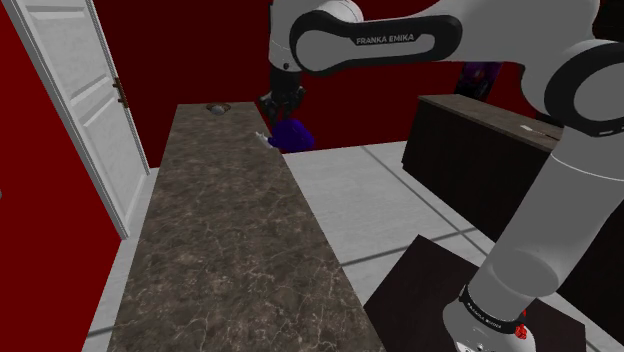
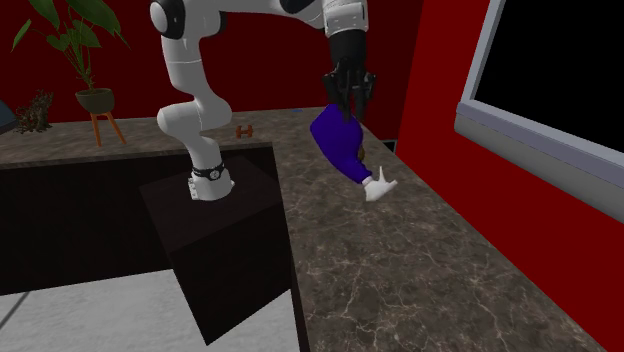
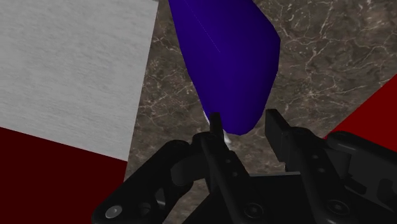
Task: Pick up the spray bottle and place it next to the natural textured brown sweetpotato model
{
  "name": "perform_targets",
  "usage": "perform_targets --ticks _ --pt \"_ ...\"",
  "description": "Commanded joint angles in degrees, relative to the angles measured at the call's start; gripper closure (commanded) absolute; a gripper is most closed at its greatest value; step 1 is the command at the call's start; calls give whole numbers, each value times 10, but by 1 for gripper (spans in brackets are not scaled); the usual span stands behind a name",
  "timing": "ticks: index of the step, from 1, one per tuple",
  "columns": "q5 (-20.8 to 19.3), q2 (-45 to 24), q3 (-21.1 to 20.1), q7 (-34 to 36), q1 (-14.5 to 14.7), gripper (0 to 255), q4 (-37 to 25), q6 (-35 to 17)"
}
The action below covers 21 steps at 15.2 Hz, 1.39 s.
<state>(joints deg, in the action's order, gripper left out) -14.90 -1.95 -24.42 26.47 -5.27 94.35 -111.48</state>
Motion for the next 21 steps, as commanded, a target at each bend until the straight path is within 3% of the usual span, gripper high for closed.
perform_targets --ticks 1,11,21 --pt "5 21 -6 12 6 255 20 2" --pt "43 137 -54 98 53 255 126 19" --pt "74 204 -123 201 104 255 160 65"
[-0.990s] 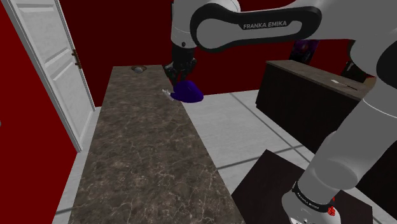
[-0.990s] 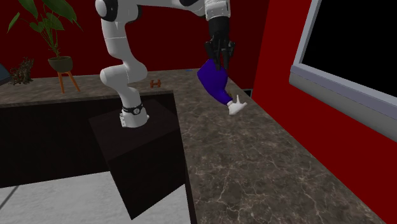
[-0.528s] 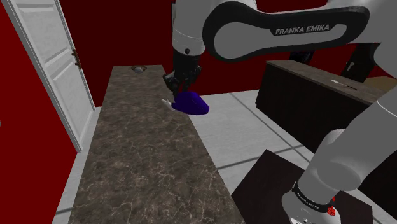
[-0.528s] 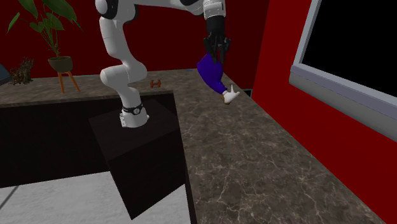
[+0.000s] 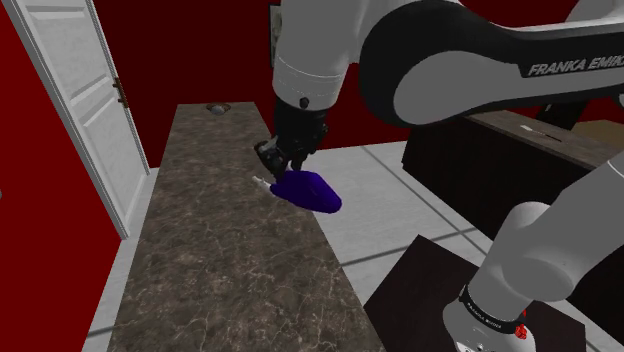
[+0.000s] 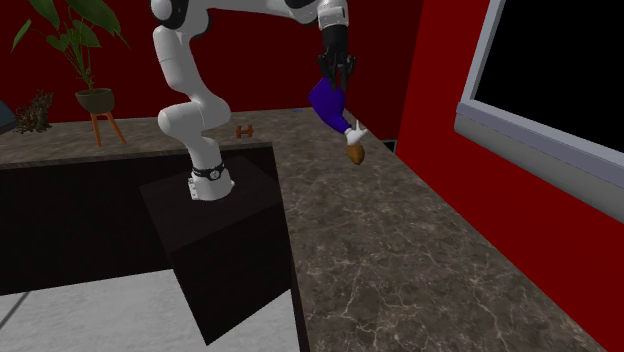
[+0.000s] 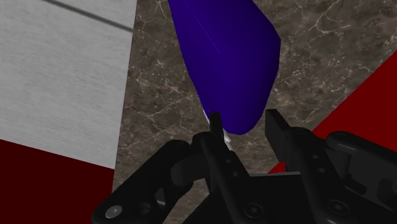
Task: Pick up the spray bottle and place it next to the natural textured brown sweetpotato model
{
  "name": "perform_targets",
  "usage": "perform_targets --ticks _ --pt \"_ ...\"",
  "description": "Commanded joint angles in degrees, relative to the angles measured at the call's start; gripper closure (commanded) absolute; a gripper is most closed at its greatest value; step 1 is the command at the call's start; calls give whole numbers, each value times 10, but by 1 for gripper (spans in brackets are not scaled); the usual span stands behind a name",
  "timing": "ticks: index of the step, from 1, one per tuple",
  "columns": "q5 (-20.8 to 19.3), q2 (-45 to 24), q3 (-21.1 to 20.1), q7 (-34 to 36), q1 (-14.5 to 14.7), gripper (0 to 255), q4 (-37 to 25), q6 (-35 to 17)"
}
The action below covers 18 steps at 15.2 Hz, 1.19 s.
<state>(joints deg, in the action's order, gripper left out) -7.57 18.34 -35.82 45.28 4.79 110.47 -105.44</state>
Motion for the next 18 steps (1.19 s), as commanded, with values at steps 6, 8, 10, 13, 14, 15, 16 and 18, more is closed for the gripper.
perform_targets --ticks 6,8,10,13,14,15,16,18 --pt "12 12 -65 85 29 255 -14 39" --pt "13 9 -87 112 35 255 -24 52" --pt "12 4 -111 140 40 255 -36 65" --pt "6 -11 -152 185 44 255 -60 86" --pt "3 -18 -168 202 45 255 -70 93" --pt "-2 -26 -184 218 45 255 -80 100" --pt "-8 -36 -202 236 45 255 -91 108" --pt "-25 -62 -242 275 43 255 -115 125"
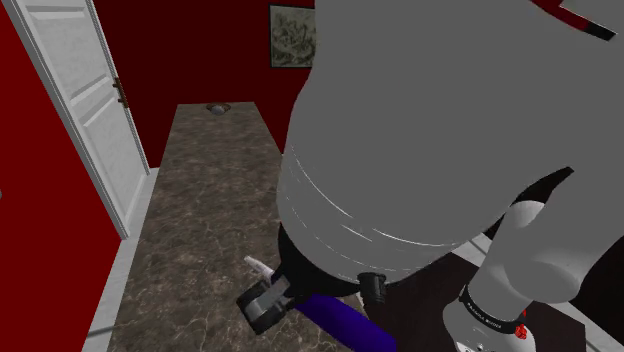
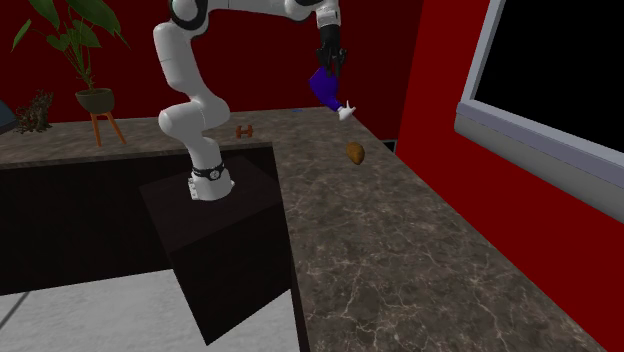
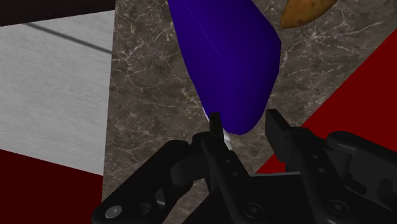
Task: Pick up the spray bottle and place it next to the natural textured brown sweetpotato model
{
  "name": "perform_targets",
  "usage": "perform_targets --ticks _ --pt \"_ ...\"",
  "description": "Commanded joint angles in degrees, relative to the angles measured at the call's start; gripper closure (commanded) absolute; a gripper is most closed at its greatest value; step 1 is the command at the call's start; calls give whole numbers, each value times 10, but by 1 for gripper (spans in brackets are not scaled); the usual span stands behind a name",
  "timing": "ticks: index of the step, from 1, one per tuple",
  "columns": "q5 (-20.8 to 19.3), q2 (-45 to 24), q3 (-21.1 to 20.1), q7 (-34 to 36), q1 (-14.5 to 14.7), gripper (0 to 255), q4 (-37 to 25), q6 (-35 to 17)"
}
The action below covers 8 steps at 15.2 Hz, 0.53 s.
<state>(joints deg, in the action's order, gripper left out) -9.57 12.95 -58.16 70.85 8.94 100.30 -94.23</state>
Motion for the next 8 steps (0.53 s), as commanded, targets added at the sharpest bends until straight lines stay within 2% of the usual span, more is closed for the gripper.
perform_targets --ticks 1,3,5,6,8 --pt "-17 -25 -41 42 0 255 -27 22" --pt "-54 -71 -95 93 -3 255 -58 45" --pt "-122 -149 -157 165 11 255 -94 81" --pt "-165 -198 -174 205 41 255 -116 105" --pt "-224 -268 -157 261 132 255 -160 147"
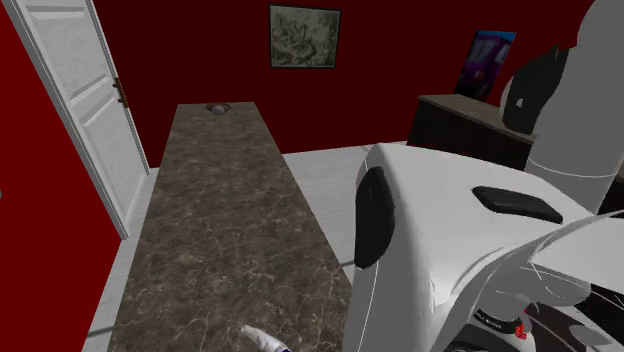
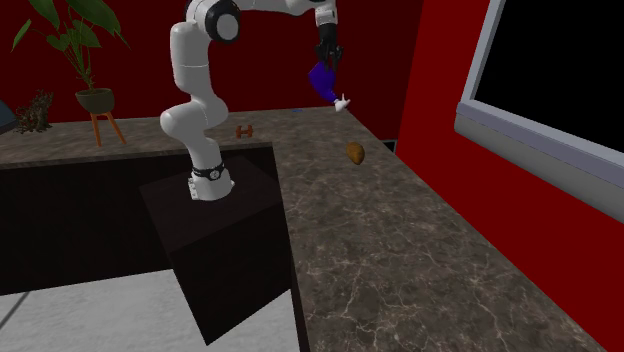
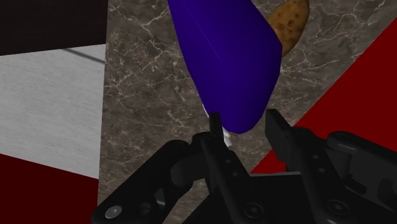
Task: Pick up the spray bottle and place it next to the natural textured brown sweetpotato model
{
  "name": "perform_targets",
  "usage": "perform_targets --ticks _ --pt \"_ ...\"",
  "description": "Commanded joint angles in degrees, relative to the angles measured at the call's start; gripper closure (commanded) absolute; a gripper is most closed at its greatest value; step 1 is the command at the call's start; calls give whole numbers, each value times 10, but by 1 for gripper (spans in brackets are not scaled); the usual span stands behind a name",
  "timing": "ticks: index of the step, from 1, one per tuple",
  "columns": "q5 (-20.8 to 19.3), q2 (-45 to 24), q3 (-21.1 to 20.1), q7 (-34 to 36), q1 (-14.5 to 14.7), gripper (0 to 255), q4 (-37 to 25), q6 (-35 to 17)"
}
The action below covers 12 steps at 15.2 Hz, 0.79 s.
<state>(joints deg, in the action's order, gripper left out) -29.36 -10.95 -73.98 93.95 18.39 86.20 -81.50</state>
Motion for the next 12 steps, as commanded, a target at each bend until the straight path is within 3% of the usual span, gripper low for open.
perform_targets --ticks 1,6,12 --pt "-46 -54 16 50 82 255 -42 38" --pt "-135 -168 81 117 291 255 -183 124" --pt "-118 -156 69 135 249 255 -110 71"
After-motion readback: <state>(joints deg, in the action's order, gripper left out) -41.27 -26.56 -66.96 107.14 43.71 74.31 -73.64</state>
